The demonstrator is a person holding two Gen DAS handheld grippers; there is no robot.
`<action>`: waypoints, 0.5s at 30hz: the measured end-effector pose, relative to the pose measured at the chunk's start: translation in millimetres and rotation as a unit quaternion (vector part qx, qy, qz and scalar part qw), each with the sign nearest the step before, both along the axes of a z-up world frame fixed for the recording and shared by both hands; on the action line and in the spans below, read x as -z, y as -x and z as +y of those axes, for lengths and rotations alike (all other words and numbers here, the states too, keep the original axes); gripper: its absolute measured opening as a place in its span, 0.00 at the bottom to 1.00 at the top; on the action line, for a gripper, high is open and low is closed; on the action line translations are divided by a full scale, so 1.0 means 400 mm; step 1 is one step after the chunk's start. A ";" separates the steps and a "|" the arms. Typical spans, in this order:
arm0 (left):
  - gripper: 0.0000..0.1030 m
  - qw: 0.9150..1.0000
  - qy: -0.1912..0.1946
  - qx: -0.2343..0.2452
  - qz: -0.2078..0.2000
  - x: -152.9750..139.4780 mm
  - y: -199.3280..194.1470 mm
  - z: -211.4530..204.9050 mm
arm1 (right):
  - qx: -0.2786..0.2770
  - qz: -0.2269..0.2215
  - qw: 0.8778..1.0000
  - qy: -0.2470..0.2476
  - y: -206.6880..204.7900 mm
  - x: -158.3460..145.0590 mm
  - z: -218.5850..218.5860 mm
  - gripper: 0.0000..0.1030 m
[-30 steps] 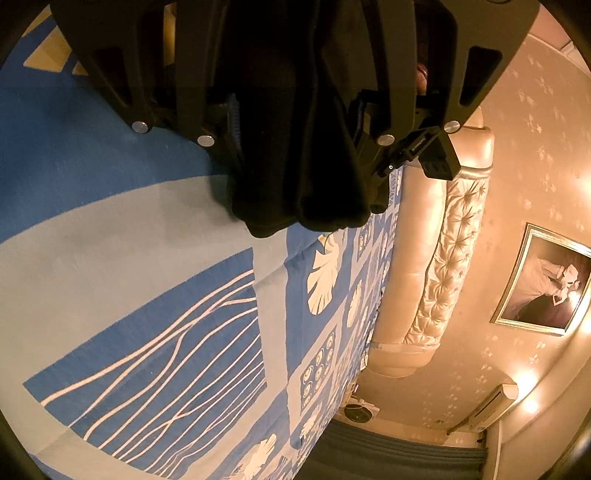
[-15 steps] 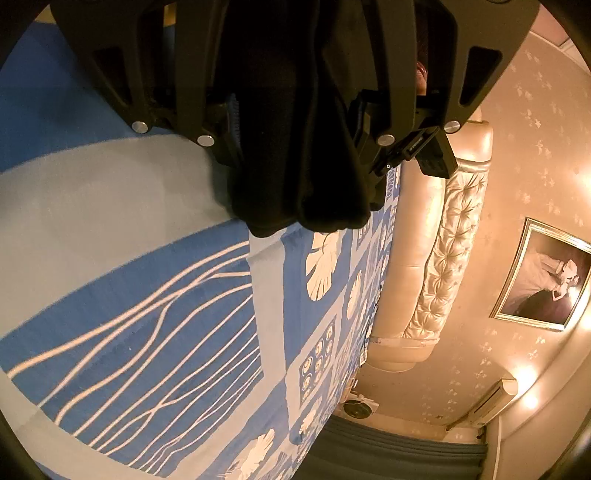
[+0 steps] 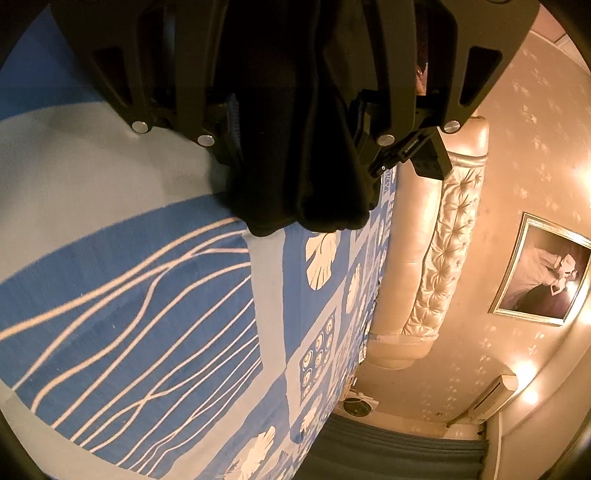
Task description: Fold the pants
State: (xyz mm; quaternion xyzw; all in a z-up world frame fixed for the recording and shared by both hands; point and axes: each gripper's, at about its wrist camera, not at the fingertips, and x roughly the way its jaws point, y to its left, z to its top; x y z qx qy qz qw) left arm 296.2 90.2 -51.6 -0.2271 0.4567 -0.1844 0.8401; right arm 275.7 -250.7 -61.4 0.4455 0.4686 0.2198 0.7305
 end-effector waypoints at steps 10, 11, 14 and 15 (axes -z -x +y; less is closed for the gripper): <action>0.56 0.998 0.064 -0.002 0.006 -0.001 0.057 0.056 | -0.001 0.020 1.000 -0.024 -0.007 0.000 -0.003 0.52; 0.58 0.998 0.067 -0.004 0.008 -0.004 0.069 0.062 | 0.000 0.022 0.999 -0.026 -0.006 -0.003 -0.004 0.54; 0.66 0.996 0.082 -0.018 0.015 -0.010 0.108 0.087 | 0.014 0.017 0.999 -0.031 0.012 -0.019 -0.010 0.65; 0.66 0.995 0.091 -0.021 0.021 -0.009 0.126 0.096 | 0.018 0.017 0.999 -0.032 0.020 -0.024 -0.013 0.68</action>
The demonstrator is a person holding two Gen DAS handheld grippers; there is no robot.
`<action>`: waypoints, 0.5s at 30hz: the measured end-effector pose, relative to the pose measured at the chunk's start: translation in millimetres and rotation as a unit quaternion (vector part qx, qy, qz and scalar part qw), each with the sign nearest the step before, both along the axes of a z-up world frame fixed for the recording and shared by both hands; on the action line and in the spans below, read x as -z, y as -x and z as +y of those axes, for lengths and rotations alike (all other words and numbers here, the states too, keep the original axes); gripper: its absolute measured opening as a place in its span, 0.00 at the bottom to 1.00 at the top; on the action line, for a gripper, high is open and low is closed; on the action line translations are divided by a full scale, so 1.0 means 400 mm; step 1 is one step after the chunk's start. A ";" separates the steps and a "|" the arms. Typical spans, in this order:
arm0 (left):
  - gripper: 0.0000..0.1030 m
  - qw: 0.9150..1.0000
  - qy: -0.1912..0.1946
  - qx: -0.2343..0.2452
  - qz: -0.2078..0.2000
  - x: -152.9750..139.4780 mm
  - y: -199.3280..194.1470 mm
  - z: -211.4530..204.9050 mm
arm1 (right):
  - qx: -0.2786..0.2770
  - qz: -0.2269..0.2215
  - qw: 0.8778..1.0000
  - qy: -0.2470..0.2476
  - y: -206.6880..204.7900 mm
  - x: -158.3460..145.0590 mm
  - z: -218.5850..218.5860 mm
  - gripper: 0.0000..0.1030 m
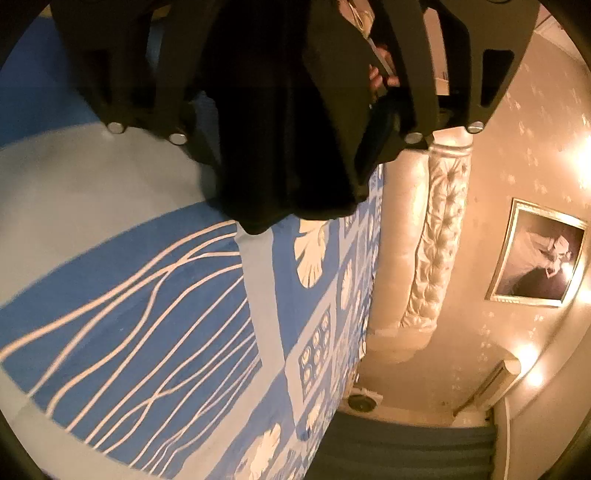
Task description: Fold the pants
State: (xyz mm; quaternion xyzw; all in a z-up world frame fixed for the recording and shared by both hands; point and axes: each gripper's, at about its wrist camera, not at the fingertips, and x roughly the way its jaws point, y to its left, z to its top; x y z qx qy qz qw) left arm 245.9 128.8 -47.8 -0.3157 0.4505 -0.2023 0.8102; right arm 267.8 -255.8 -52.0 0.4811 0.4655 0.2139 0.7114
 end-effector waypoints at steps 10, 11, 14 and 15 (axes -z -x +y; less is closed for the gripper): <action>0.66 0.999 0.024 -0.012 0.024 0.013 0.172 0.023 | -0.001 0.012 1.000 -0.003 0.145 0.002 -0.017 0.70; 0.66 0.999 0.034 -0.013 0.028 0.015 0.190 0.022 | -0.005 0.011 1.000 -0.002 0.161 0.002 -0.014 0.71; 0.66 0.998 0.057 -0.012 0.034 0.022 0.234 0.014 | -0.014 0.010 1.000 -0.008 0.212 0.004 0.003 0.72; 0.66 0.997 0.062 -0.012 0.036 0.023 0.245 0.011 | -0.018 0.010 1.000 -0.010 0.227 0.005 0.011 0.73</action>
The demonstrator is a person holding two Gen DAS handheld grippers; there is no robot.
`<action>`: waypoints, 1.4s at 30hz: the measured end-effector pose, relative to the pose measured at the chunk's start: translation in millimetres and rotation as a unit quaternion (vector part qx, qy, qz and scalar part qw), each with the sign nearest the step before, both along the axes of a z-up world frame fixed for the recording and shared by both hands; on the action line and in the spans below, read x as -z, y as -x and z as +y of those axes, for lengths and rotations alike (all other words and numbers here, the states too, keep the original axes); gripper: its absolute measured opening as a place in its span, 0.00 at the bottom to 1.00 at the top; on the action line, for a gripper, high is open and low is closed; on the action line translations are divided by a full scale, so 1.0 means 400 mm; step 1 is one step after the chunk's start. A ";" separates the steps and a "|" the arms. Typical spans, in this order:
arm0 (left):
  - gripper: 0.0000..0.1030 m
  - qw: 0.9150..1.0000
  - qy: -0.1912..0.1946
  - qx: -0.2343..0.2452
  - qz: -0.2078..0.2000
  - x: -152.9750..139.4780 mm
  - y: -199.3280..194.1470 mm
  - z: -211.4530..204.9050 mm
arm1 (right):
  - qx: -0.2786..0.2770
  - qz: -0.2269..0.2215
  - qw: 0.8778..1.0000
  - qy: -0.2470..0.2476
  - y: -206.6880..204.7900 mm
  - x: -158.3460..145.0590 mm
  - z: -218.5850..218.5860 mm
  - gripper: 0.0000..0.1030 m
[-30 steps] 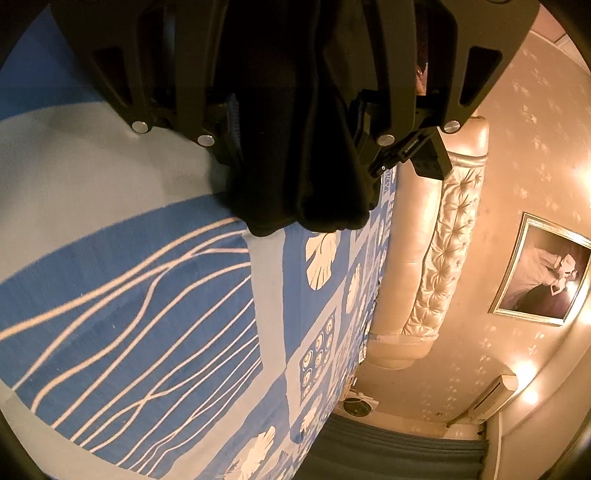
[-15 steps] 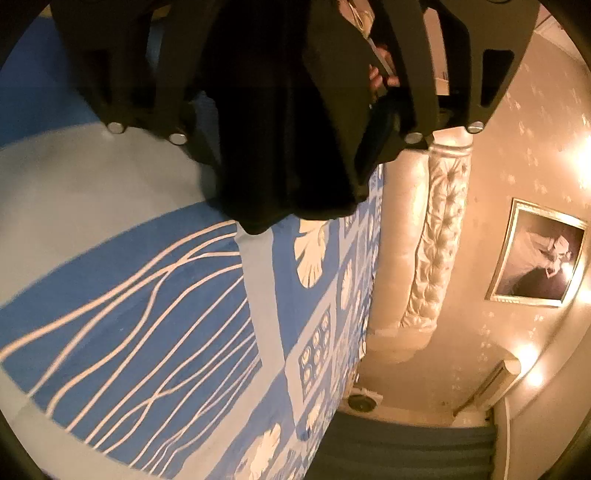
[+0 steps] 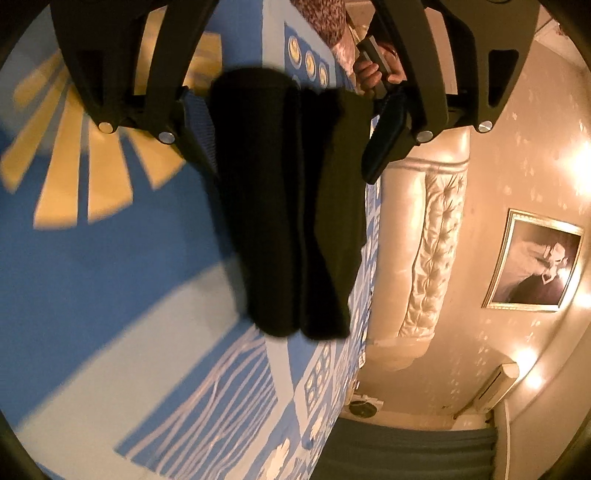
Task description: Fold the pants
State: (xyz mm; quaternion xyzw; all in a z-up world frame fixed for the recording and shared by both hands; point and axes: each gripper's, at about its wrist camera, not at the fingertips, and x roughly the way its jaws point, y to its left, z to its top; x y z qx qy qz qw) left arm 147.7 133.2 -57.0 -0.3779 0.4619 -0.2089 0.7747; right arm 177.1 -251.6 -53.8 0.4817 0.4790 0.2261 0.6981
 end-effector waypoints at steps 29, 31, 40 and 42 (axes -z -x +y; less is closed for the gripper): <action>0.52 0.996 -0.079 0.014 -0.027 -0.014 0.053 -0.092 | -0.020 0.005 0.999 0.050 0.058 -0.001 0.047 0.39; 0.52 0.996 -0.083 0.014 -0.026 -0.016 0.055 -0.091 | -0.019 0.005 0.999 0.048 0.061 0.004 0.039 0.38; 0.52 0.995 -0.097 0.009 -0.016 -0.025 0.043 -0.108 | -0.013 0.003 0.999 0.042 0.059 0.000 0.033 0.37; 0.52 0.995 -0.101 0.008 -0.014 -0.029 0.044 -0.110 | -0.012 0.002 0.999 0.042 0.059 -0.004 0.032 0.36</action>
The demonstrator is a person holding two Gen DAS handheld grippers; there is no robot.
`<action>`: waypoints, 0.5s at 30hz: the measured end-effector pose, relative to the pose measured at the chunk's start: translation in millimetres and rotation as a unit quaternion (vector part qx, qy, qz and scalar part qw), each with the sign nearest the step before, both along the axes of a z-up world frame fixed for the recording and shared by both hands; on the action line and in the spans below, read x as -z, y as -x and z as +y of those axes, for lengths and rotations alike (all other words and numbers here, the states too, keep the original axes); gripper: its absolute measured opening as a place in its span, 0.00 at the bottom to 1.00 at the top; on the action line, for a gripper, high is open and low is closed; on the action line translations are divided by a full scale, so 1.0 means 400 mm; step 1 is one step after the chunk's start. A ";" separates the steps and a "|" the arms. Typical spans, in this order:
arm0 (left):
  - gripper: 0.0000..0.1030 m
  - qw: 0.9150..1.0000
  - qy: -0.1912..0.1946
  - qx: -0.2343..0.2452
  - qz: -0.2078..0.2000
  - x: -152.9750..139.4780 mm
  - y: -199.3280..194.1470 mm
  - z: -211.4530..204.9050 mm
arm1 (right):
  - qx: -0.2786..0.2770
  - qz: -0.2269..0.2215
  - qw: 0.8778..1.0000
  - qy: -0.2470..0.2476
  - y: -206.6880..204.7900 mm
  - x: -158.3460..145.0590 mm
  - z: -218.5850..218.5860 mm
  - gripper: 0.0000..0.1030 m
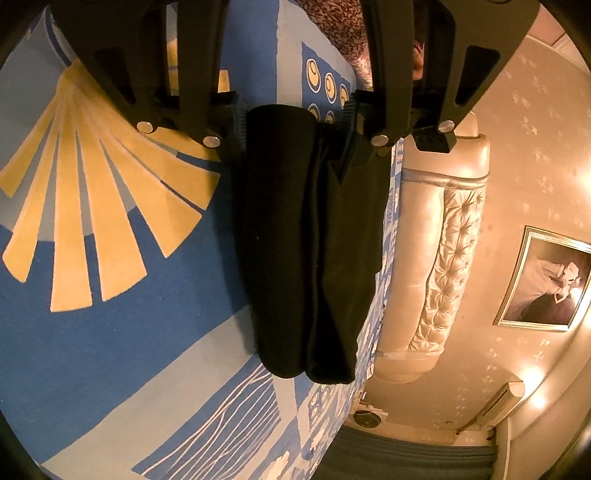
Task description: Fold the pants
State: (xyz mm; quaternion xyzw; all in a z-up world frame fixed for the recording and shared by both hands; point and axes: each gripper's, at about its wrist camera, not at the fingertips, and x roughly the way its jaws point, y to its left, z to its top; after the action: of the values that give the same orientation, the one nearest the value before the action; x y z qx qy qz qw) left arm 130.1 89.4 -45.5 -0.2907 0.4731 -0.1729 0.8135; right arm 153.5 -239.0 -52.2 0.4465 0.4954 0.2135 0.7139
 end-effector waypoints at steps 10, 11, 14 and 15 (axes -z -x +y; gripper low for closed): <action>0.51 1.000 -0.021 0.000 0.002 -0.012 0.008 -0.012 | 0.001 -0.001 1.000 -0.004 0.011 -0.013 -0.001 0.35; 0.51 1.000 -0.021 0.000 0.002 -0.012 0.008 -0.013 | 0.001 -0.001 1.000 -0.004 0.011 -0.013 -0.001 0.35; 0.51 1.000 -0.026 0.000 0.002 -0.015 0.008 -0.015 | 0.001 -0.001 1.000 -0.005 0.012 -0.014 -0.001 0.35; 0.51 1.000 -0.028 0.001 0.001 -0.015 0.009 -0.016 | 0.001 -0.001 1.000 -0.006 0.014 -0.014 -0.002 0.35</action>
State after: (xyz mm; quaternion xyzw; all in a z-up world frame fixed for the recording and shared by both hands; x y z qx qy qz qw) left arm 126.5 82.9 -39.7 -0.2679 0.4790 -0.1596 0.8205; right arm 147.9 -239.6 -46.7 0.4513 0.4932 0.2158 0.7117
